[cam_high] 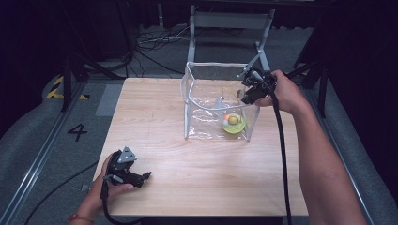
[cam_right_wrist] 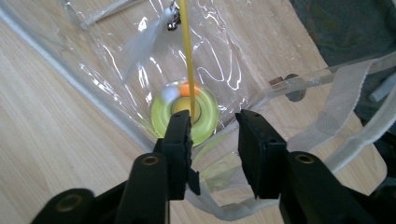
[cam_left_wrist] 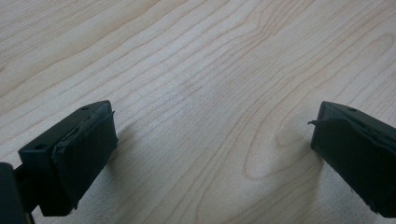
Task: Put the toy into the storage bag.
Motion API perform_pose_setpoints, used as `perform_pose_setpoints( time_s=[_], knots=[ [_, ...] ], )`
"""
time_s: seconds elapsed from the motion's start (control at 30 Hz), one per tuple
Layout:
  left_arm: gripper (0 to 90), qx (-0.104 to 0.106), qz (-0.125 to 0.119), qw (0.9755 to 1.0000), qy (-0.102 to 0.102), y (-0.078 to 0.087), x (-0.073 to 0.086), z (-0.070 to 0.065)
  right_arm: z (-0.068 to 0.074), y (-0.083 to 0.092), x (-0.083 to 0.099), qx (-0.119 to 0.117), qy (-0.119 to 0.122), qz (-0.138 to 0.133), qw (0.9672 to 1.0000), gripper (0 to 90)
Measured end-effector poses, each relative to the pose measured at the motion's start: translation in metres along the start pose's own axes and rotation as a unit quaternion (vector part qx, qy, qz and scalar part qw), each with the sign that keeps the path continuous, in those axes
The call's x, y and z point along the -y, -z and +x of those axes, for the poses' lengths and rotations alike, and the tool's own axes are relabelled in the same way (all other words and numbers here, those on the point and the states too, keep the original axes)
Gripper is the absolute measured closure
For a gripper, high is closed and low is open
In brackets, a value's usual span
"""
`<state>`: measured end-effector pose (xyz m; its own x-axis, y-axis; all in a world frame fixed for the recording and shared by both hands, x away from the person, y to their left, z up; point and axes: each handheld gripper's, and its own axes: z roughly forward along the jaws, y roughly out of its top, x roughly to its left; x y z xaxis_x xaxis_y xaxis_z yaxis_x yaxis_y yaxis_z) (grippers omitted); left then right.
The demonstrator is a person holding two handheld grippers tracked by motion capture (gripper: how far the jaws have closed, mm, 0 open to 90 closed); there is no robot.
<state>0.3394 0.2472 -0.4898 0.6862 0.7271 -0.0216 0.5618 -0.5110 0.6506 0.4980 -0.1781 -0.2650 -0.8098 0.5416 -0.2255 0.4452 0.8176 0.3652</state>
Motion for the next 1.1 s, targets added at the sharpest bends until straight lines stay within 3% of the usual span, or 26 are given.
perform_pose_setpoints(
  time_s=[0.27,0.63,0.93,1.1],
  knots=[
    [0.6,-0.001,-0.001,1.0,0.0,0.0,0.0,0.0,0.002,0.011,0.003,0.016,-0.021,-0.028,0.9993,46.4],
    [0.3,0.003,0.001,1.0,-0.002,0.0,0.0,0.001,0.015,0.03,0.008,0.023,-0.008,-0.047,0.9986,30.3],
    [0.3,0.002,-0.001,1.0,0.0,0.0,0.0,0.0,0.022,0.047,0.024,0.024,-0.008,-0.07,0.9972,25.3],
    [0.3,0.002,-0.001,1.0,-0.001,0.0,0.0,0.001,0.027,0.055,0.036,0.023,0.005,-0.076,0.9968,25.5]
  ],
)
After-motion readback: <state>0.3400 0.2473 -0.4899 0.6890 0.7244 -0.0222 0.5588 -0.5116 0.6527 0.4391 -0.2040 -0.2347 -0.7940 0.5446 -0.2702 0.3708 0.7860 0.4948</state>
